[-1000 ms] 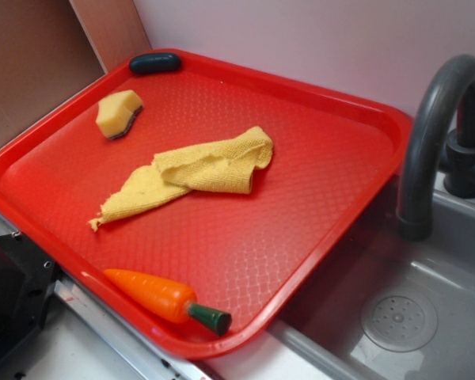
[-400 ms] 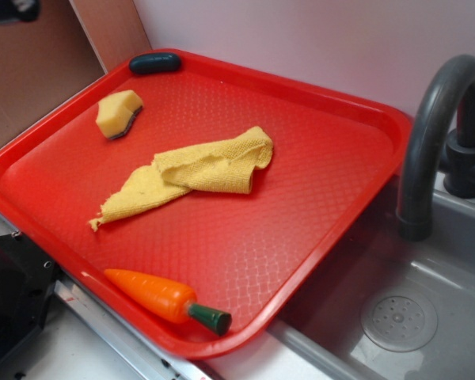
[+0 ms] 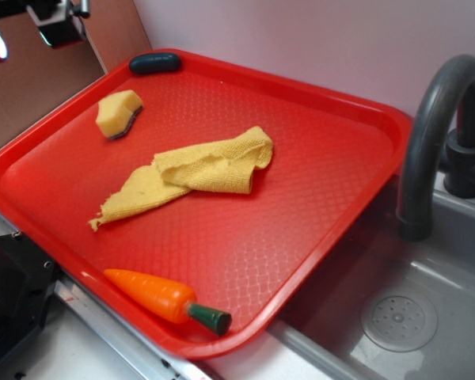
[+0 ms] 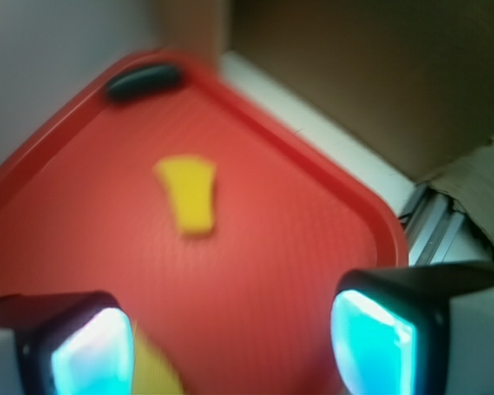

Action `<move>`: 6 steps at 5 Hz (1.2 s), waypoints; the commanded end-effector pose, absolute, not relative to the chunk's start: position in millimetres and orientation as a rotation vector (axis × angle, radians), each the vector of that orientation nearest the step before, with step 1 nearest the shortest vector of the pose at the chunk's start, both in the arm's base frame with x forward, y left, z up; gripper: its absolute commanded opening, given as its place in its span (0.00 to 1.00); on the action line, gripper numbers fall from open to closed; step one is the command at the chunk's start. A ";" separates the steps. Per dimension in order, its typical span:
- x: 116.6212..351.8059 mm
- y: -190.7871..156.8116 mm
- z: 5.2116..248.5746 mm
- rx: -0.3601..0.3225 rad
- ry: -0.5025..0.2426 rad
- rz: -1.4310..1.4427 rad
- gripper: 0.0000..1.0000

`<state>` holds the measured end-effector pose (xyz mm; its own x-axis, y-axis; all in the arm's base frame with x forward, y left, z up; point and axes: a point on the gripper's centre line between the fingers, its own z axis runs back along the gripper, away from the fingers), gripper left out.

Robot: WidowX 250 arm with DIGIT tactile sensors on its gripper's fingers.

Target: Grab the green sponge.

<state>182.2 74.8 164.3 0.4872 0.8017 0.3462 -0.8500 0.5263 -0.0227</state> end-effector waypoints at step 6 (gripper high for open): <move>262.6 116.9 38.1 0.052 -0.271 0.834 1.00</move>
